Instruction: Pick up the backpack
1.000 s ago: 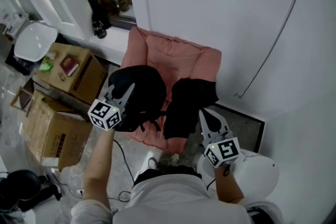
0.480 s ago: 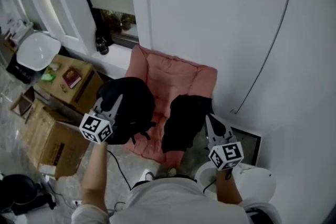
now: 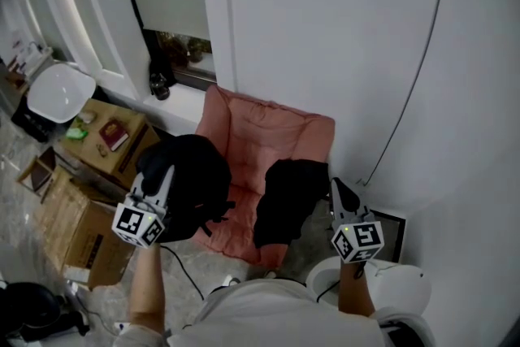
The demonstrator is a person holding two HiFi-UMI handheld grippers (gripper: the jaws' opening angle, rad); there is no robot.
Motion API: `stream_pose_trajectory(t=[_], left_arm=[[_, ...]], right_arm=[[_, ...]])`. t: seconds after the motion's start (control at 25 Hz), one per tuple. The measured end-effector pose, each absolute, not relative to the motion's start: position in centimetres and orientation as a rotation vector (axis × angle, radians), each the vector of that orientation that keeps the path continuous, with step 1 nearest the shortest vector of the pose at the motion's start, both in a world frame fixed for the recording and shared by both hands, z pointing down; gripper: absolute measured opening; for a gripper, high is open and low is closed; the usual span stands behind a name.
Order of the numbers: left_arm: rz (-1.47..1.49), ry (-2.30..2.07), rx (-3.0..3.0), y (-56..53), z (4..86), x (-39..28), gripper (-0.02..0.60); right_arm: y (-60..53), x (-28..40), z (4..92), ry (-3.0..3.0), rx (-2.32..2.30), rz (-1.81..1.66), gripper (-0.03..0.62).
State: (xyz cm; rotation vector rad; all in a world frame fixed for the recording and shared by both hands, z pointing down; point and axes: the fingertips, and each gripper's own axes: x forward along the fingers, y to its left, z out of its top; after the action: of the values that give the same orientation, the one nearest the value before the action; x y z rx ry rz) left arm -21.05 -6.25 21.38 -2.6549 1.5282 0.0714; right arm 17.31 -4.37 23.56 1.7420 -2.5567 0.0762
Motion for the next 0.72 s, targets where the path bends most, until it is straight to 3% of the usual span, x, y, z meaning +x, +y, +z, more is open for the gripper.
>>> stream_pose_trajectory(t=[0.72], left_arm=[[0.091, 1.75, -2.49, 3.0, 22.7, -24.7, 0.048]], right_arm=[[-3.3, 17.8, 21.2, -2.539, 1.808, 0.006, 0.021]])
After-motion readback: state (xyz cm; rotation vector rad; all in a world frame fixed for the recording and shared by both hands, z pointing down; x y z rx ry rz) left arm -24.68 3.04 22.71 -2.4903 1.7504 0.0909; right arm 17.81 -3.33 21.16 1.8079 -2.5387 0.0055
